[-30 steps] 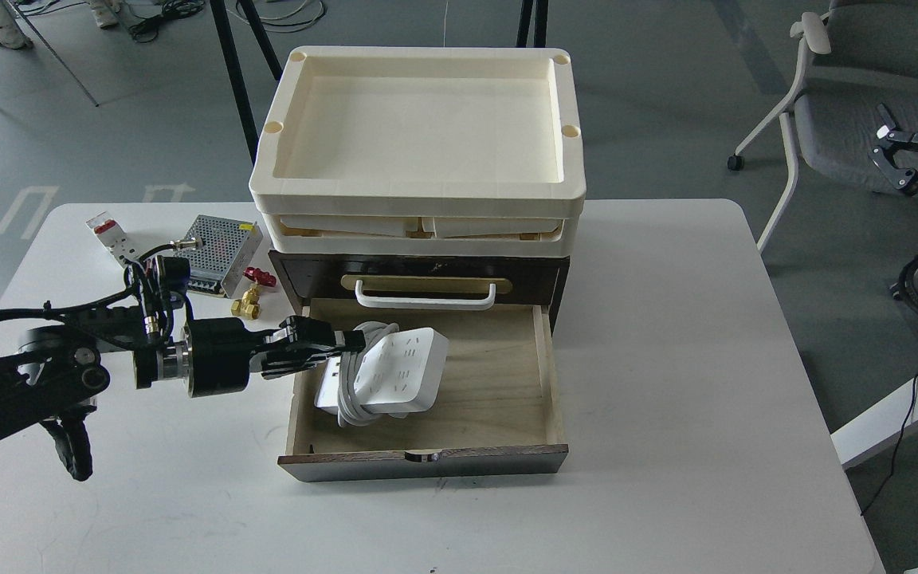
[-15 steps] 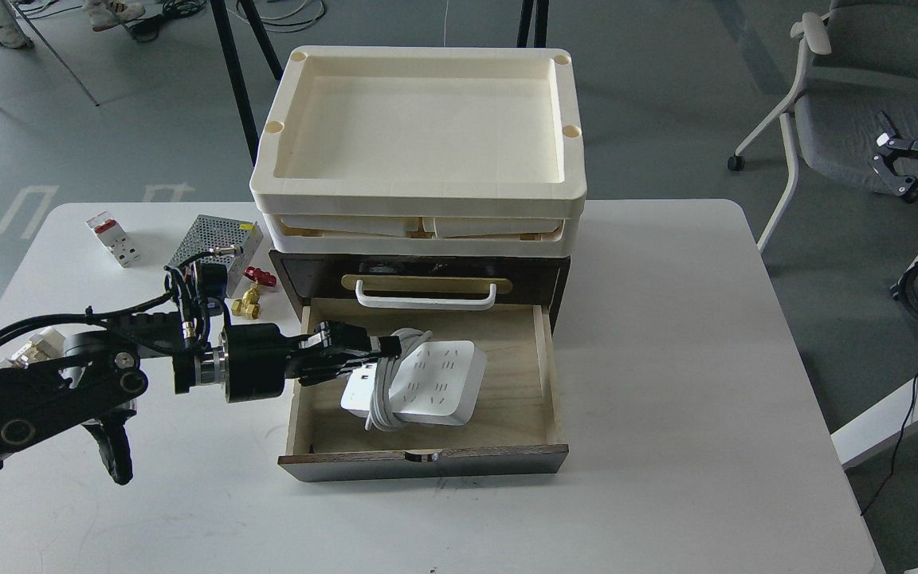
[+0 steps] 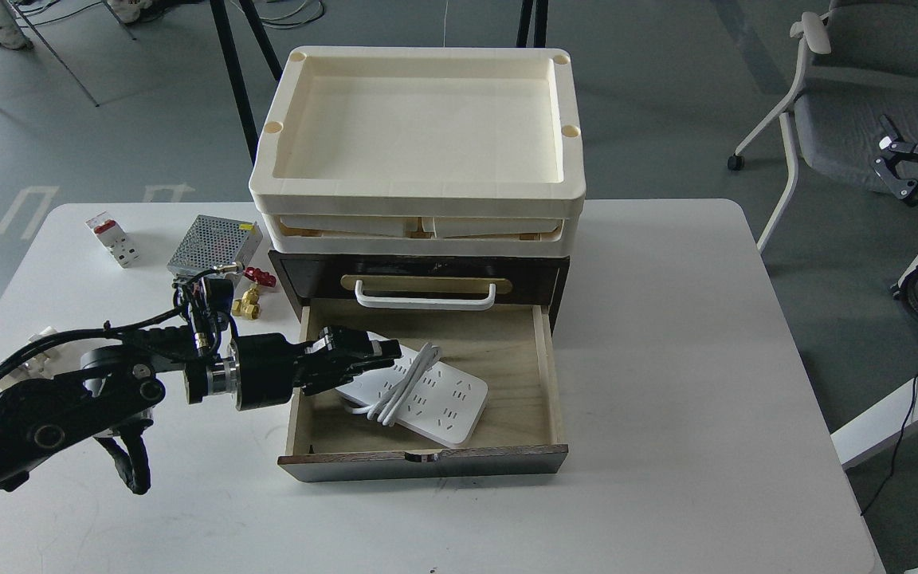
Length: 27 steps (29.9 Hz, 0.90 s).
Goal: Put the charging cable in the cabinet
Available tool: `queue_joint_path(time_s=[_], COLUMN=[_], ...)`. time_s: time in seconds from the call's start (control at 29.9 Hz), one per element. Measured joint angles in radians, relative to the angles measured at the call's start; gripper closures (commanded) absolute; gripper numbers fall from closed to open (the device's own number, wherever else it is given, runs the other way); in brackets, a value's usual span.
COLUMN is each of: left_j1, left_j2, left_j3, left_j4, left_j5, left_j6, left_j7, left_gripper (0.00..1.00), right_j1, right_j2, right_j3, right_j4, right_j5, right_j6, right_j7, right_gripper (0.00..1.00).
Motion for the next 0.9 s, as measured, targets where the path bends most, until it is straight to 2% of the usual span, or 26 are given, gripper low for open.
queue_joint_path(time_s=[0.17, 0.3, 0.4, 0.54, 0.64, 0.74, 0.9], left_j1=[0.029, 0.075, 0.125, 0.205, 0.255, 0.270, 0.216], left_j2=[0.026, 0.112, 0.192, 0.271, 0.285, 0.276, 0.244], left_j3=[-0.012, -0.047, -0.113, -0.264, -0.368, -0.462, -0.574], left_j4=[-0.007, -0.030, -0.056, -0.049, 0.032, 0.167, 0.366], left_j5=[-0.022, -0.068, -0.139, -0.337, -0.529, -0.688, -0.783], left_j6=[0.000, 0.000, 0.000, 0.000, 0.000, 0.000, 0.000], left_j7=[0.000, -0.001, -0.001, 0.000, 0.000, 0.000, 0.000], left_gripper=[0.17, 0.12, 0.07, 0.03, 0.02, 0.02, 0.02], right_j1=[-0.002, -0.002, -0.002, -0.002, -0.005, -0.006, -0.017], right_j2=[0.000, 0.000, -0.002, -0.001, 0.001, 0.001, -0.024], right_j3=[0.000, 0.000, 0.002, 0.008, 0.022, 0.041, 0.069], right_j4=[0.000, 0.000, -0.001, 0.002, 0.015, 0.057, 0.184], right_j5=[0.000, 0.000, 0.000, 0.000, 0.002, 0.004, -0.008], right_j6=[0.000, 0.000, 0.000, 0.000, 0.000, 0.000, 0.000], right_j7=[0.003, 0.003, 0.003, 0.003, 0.003, 0.003, 0.003], right_gripper=[0.00, 0.00, 0.00, 0.00, 0.00, 0.00, 0.00])
